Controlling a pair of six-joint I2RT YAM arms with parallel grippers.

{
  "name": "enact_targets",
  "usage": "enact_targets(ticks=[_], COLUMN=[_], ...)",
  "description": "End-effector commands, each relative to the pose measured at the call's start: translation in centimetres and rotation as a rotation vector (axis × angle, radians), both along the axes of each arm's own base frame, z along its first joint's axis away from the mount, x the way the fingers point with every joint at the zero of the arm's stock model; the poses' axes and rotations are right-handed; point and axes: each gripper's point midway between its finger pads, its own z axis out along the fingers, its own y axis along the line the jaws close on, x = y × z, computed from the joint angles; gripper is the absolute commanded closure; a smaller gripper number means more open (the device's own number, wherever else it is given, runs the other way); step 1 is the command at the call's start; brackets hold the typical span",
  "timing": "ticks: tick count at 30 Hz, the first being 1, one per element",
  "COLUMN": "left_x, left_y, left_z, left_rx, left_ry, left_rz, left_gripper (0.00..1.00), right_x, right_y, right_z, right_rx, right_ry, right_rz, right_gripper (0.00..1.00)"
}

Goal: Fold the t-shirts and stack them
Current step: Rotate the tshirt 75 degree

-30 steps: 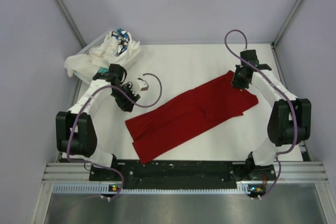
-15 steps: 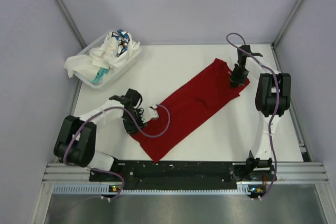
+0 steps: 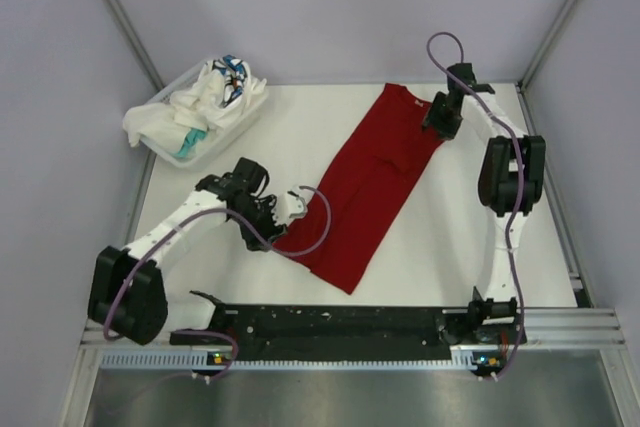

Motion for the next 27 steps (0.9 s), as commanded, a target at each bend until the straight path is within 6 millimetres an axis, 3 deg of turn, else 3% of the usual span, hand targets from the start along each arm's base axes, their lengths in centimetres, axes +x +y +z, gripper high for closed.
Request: enact_targets(ticks=[1,5,7,11,13,15,17,20,23,25,27], left_x=[4.9,6.2,5.5,0.3,-2.3,-4.7,-6.3,-6.5,-6.5,-6.3,-5.3], left_y=[-0.1,-0.5,-1.2,-2.7,-3.6,-4.8,-6.0,-6.8,-6.8,-6.6,-6.3], left_z=[-2.7,-4.6,-5.4,-7.0,-6.9,-6.4,-5.3,-2.5,0.1,1.1,1.1], left_rx=[0.073,0.098,0.073,0.047,0.024,-0.019,-0.062,-0.131,-0.177,-0.182,-0.156], left_ry=[-0.017,0.012,0.043,0.153,0.178,0.194,0.191,0.142,0.058,-0.005,-0.076], left_rz=[0.127,0.144,0.122,-0.016,-0.109,-0.208,-0.280,-0.305,-0.355,-0.399,-0.452], left_gripper=[0.48,0.50,0.50,0.50,0.50,0.50,0.50,0.49,0.46,0.41,0.35], right_x=[-1.8,-2.1,-1.6,0.6,2.2,3.9,5.2,4.7,1.9,-1.0,-4.5], right_y=[-2.7,-1.1,0.4,1.8,2.6,3.5,3.8,2.6,1.1,0.9,2.0], right_z=[3.1,0.7,-1.0,-2.9,-2.7,-1.3,2.0,6.7,10.8,13.3,14.8], right_rx=[0.018,0.086,0.176,0.268,0.324,0.376,0.376,0.287,0.154,0.094,0.041], right_ry=[-0.047,-0.012,0.018,0.040,0.022,-0.020,-0.102,-0.201,-0.280,-0.323,-0.376], right_rz=[-0.044,0.011,0.041,0.018,0.019,0.038,0.086,0.120,0.207,0.285,0.415], right_gripper=[0.52,0.52,0.53,0.56,0.56,0.56,0.54,0.47,0.38,0.34,0.25])
